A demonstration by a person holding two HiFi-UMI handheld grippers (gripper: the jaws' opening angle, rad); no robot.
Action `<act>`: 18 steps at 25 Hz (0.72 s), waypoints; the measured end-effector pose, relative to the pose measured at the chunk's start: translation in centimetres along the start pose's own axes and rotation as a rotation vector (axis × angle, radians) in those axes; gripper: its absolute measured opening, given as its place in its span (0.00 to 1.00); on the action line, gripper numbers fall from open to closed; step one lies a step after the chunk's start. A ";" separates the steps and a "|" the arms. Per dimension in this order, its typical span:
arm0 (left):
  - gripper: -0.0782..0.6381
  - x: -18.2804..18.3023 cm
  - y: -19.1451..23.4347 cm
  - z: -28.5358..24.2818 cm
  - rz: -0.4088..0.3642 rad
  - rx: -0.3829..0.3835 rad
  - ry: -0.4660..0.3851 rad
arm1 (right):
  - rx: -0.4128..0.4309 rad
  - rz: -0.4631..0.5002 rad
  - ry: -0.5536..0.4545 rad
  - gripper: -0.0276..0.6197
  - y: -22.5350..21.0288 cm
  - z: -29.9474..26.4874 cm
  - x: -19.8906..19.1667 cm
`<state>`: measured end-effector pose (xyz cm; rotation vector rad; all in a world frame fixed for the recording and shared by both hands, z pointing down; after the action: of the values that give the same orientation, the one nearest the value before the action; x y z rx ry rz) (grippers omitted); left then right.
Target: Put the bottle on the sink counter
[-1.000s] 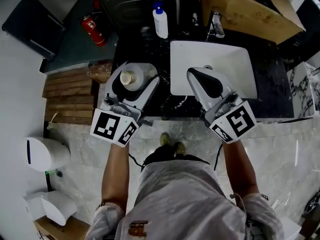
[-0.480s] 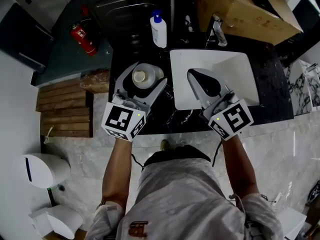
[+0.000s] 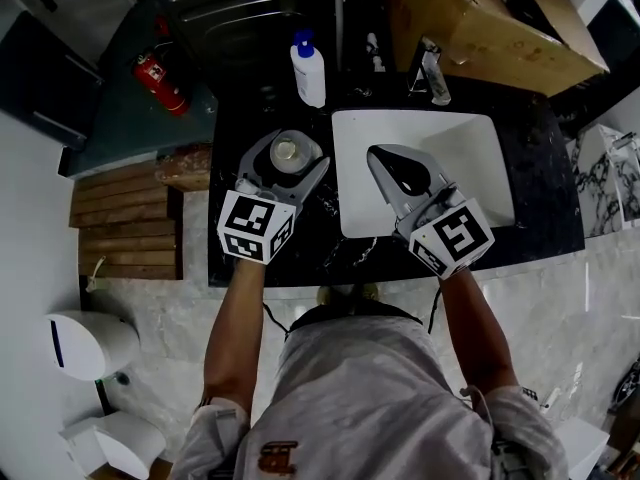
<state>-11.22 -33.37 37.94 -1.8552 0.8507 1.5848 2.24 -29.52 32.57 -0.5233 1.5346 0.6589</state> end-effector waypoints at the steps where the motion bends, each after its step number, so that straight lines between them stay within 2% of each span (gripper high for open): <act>1: 0.57 -0.5 0.3 -0.5 0.004 0.005 0.018 | 0.004 -0.003 0.005 0.04 -0.3 -0.1 -0.3; 9: 0.57 -4.4 1.1 -4.0 0.004 0.011 0.144 | 0.032 -0.018 0.039 0.04 -1.8 -1.1 -2.4; 18: 0.57 -7.6 1.8 -5.5 0.022 0.018 0.267 | 0.045 -0.050 0.060 0.04 -2.4 -1.7 -3.9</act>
<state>-9.85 -37.87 46.30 -2.0818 0.9986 1.3547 2.94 -32.66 36.27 -0.5490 1.5840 0.5735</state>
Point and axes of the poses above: the fingertips, and each gripper's own axes: z backward along the fingers, y to its left, x out of its top, the point moved 4 cm from there along z, backward along the fingers, and after that the axes turned 1 degree about -x, right-handed, at the moved point
